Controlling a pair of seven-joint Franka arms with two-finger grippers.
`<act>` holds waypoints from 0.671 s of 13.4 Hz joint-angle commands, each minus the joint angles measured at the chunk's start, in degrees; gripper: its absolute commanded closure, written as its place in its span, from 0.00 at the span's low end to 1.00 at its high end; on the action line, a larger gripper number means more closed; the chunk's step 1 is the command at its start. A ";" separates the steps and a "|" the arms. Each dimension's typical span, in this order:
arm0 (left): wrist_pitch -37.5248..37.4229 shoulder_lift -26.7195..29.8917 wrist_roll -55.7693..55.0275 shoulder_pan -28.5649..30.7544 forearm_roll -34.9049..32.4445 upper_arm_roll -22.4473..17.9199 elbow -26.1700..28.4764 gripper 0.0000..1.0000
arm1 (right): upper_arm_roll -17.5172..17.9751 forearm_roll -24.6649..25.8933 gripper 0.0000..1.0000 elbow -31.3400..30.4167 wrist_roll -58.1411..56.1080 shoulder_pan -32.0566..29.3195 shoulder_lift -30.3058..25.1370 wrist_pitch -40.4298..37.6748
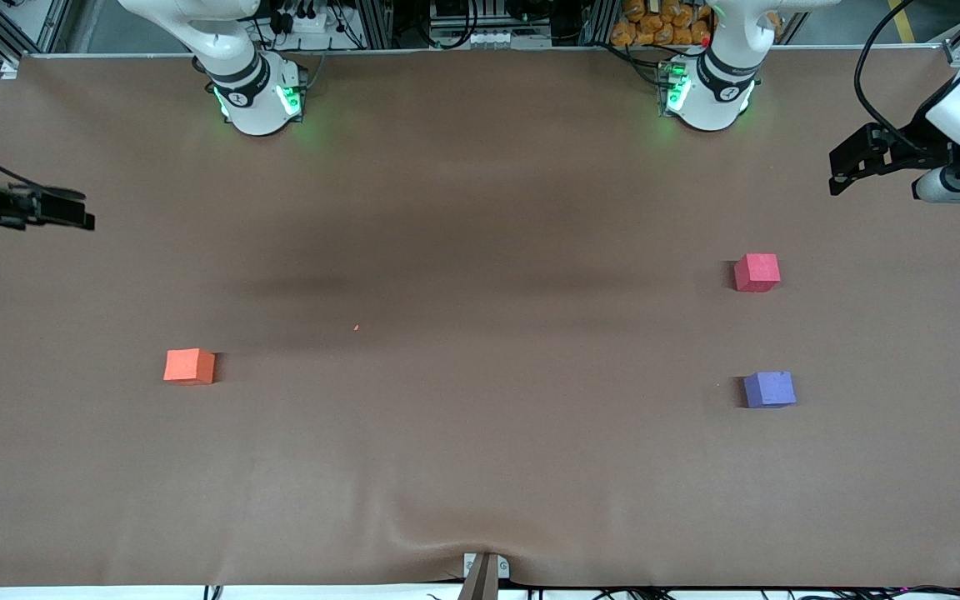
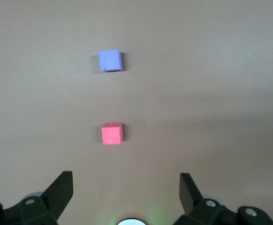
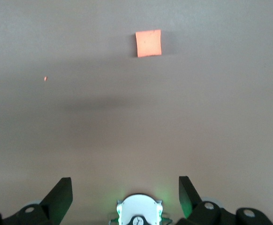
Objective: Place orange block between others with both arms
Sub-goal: 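Move the right gripper out toward the orange cube, then lower the right gripper over the orange cube and close on it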
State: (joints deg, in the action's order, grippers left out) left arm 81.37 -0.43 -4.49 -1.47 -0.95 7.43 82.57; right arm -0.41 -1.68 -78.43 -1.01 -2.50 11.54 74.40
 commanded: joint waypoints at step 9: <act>-0.86 0.25 0.54 1.12 -0.72 0.22 -0.22 0.00 | 0.23 -0.52 0.00 -6.80 -0.04 -3.21 17.98 24.97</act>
State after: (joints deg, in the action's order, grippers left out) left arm 81.30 -0.43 -4.43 -0.61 -0.95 7.38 82.64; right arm -0.64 -1.74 -83.07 -0.64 -3.54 27.57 95.39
